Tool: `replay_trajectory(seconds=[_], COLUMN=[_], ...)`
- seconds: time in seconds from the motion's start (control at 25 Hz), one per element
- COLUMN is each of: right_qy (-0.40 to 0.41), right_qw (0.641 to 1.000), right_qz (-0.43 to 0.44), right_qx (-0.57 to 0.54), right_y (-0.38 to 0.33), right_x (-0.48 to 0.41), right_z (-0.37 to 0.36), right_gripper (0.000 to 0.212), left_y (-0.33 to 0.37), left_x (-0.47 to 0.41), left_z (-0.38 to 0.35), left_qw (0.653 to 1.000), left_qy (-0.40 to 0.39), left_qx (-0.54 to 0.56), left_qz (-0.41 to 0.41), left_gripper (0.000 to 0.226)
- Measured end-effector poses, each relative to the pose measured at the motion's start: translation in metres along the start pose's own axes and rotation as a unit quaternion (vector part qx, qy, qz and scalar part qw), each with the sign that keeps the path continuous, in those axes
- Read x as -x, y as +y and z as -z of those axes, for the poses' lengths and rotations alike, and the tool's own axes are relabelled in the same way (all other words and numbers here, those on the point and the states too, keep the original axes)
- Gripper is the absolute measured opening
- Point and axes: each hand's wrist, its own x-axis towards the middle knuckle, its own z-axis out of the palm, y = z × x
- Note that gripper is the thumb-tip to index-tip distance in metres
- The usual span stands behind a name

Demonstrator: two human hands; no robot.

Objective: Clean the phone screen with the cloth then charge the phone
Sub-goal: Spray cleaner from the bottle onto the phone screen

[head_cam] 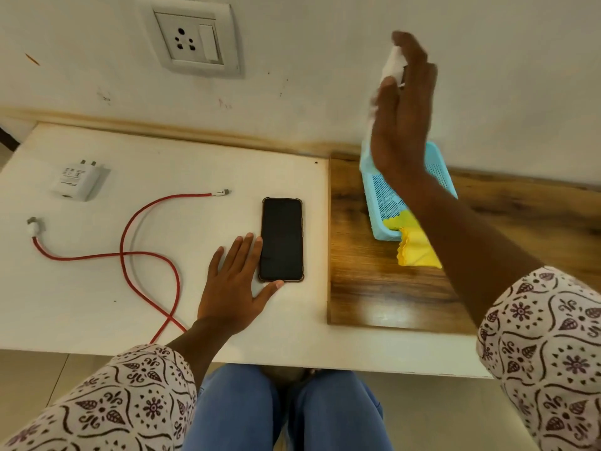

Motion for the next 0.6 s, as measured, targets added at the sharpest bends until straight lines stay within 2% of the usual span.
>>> replay_trajectory(seconds=[0.08,0.16,0.24,0.32,0.4,0.44,0.6], right_qy=[-0.106,-0.272,-0.439,-0.547,-0.590,-0.596,-0.582], right_qw=[0.994,0.959,0.882,0.799,0.743,0.729,0.736], right_qz=[0.010,0.020,0.046,0.089,0.142,0.161,0.179], right_qx=[0.014,0.081,0.166,0.233,0.283,0.296,0.297], right_y=[-0.011,-0.012,-0.004,0.007,0.017,0.020,0.022], right_x=[0.024,0.050,0.074,0.094,0.106,0.109,0.104], right_z=[-0.012,-0.020,-0.026,-0.029,-0.030,-0.030,-0.032], right_gripper=[0.040,0.039,0.044,0.052,0.057,0.058,0.055], left_y=[0.000,0.000,-0.001,0.000,0.000,0.000,0.001], left_x=[0.000,0.000,0.001,0.001,0.001,0.001,0.002], left_z=[0.000,0.000,0.000,0.000,0.000,0.000,0.001], left_qw=[1.000,1.000,1.000,1.000,1.000,1.000,1.000], left_qy=[0.000,-0.001,-0.002,-0.002,0.000,0.001,0.003], left_qx=[0.001,0.003,0.000,0.001,0.006,0.008,0.010], left_qz=[0.001,0.002,0.003,0.003,0.002,0.002,0.002], left_gripper=[0.082,0.082,0.081,0.081,0.081,0.082,0.082])
